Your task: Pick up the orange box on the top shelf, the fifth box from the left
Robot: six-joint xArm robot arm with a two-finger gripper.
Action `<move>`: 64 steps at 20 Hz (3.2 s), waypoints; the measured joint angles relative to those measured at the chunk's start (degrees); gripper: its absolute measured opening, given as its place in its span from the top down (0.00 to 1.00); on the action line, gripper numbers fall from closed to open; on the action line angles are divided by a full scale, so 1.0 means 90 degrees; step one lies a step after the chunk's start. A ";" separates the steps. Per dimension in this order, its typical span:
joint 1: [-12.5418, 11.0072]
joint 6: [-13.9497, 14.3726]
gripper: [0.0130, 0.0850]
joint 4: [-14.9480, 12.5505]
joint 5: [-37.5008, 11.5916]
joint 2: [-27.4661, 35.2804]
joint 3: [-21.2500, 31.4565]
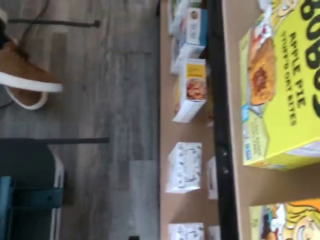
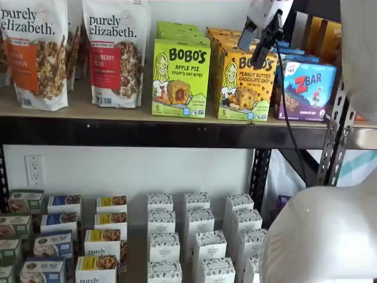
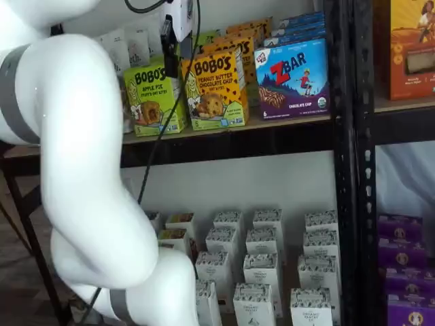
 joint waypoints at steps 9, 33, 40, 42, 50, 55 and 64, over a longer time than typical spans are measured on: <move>0.0113 0.0026 0.00 -0.0179 -0.0645 0.0122 -0.0034; 0.0099 -0.0214 0.00 -0.0860 -0.0627 0.1357 -0.1039; 0.0139 -0.0224 0.00 -0.1010 -0.0705 0.1461 -0.1040; 0.0173 -0.0209 0.00 -0.1076 -0.0720 0.1486 -0.1036; 0.0331 -0.0116 0.00 -0.1330 -0.0807 0.1536 -0.0932; 0.0387 -0.0076 0.00 -0.1397 -0.0789 0.1559 -0.0895; 0.0456 -0.0024 0.00 -0.1505 -0.0663 0.1615 -0.0909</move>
